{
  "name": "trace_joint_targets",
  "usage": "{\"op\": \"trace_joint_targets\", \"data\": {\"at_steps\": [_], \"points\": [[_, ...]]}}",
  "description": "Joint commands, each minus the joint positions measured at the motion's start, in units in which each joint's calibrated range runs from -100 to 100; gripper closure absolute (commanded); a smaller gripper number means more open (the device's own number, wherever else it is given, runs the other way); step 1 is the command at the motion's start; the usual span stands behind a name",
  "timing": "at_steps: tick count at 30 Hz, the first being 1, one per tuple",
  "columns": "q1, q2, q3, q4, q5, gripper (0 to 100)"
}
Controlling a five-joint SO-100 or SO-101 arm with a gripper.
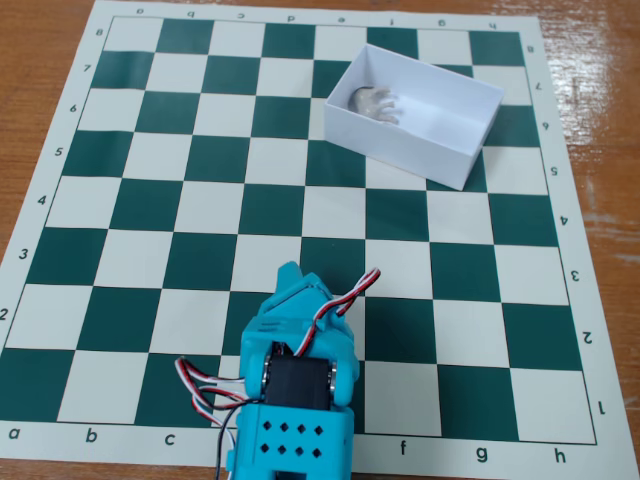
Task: Grab the toy horse and put it in the box.
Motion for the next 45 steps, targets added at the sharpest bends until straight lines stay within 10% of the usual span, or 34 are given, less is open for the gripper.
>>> {"op": "trace_joint_targets", "data": {"at_steps": [1,45], "points": [[-0.2,-0.4,0.4,-0.6,0.4,71],[-4.3,-0.4,0.4,0.7,0.4,71]]}}
